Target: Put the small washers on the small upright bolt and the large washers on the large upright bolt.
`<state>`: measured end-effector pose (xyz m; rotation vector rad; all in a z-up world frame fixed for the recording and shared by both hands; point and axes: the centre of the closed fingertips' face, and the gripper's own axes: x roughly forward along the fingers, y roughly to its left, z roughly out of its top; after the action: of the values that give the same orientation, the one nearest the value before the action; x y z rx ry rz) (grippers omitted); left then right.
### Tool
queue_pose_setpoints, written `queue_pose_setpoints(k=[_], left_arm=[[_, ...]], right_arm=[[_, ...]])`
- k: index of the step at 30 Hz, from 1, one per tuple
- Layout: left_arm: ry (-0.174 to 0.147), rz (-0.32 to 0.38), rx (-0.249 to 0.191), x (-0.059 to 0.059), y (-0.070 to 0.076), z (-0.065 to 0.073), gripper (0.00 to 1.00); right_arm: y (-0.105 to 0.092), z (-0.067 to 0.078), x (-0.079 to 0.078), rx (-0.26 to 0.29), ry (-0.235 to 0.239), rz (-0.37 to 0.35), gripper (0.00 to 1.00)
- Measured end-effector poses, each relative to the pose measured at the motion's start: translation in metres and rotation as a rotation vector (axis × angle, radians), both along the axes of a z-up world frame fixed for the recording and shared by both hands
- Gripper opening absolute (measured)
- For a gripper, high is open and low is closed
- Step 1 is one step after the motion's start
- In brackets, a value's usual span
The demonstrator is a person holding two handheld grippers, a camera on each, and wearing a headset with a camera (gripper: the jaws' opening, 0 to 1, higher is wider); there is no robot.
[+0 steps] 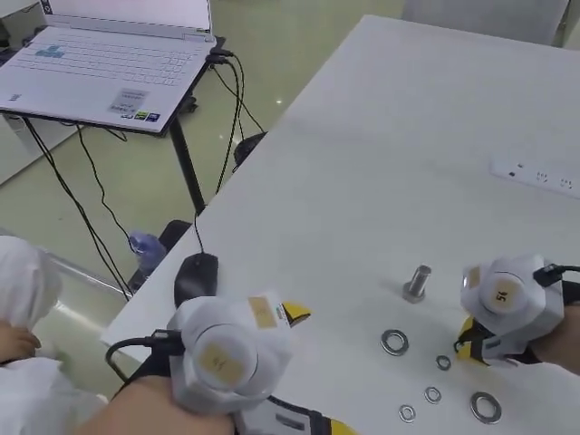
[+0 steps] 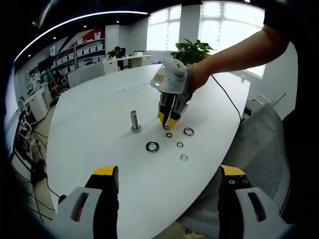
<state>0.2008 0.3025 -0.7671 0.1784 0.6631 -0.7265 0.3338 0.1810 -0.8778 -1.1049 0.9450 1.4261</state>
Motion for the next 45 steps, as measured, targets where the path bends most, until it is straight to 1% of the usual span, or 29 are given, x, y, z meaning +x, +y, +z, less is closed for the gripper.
queue_pose_setpoints(k=[4,6,7,8,10,12,16,21,26,30,32,36,38,43,45], left_arm=[[-0.008,0.005,-0.004,0.002,0.001,0.002,0.82],[-0.014,0.007,-0.006,0.004,0.000,0.003,0.82],[-0.015,0.006,-0.005,0.004,0.001,0.003,0.82],[-0.015,0.004,-0.003,0.004,0.000,0.003,0.82],[-0.024,0.002,-0.008,0.006,0.000,0.003,0.83],[-0.017,0.000,-0.006,0.006,0.000,0.001,0.83],[-0.016,-0.011,-0.002,0.008,-0.001,-0.001,0.83],[-0.012,-0.023,0.010,0.009,-0.001,-0.004,0.83],[-0.022,-0.033,0.007,0.013,-0.001,-0.003,0.83],[-0.026,-0.033,0.012,0.016,0.000,-0.004,0.84],[-0.034,-0.029,0.013,0.018,0.000,-0.004,0.86],[-0.035,-0.036,0.016,0.019,0.000,-0.006,0.88],[-0.028,-0.041,0.019,0.019,0.001,-0.008,0.88],[-0.025,-0.036,0.021,0.022,0.002,-0.010,0.91],[-0.022,-0.034,0.015,0.022,0.002,-0.010,0.92]], right_arm=[[0.000,0.000,0.000,0.005,0.000,0.006,0.12],[-0.001,0.001,0.001,0.007,0.005,-0.005,0.12],[-0.001,0.003,0.001,0.009,0.008,-0.009,0.12],[-0.001,0.006,0.000,0.018,0.026,-0.031,0.12],[0.000,0.011,0.000,0.035,0.037,-0.047,0.12],[-0.003,0.016,-0.002,0.032,0.034,-0.042,0.12],[-0.010,0.024,-0.005,0.027,0.032,-0.052,0.12],[-0.019,0.036,-0.005,0.032,0.036,-0.089,0.12],[-0.033,0.047,-0.002,0.024,0.029,-0.115,0.12],[-0.042,0.054,0.005,0.018,0.017,-0.136,0.12],[-0.046,0.060,0.011,0.019,0.006,-0.148,0.12],[-0.051,0.070,0.023,0.021,-0.012,-0.168,0.12],[-0.051,0.075,0.027,0.023,-0.017,-0.176,0.12],[-0.047,0.086,0.038,0.038,-0.025,-0.189,0.12],[-0.044,0.089,0.044,0.042,-0.031,-0.193,0.12]])
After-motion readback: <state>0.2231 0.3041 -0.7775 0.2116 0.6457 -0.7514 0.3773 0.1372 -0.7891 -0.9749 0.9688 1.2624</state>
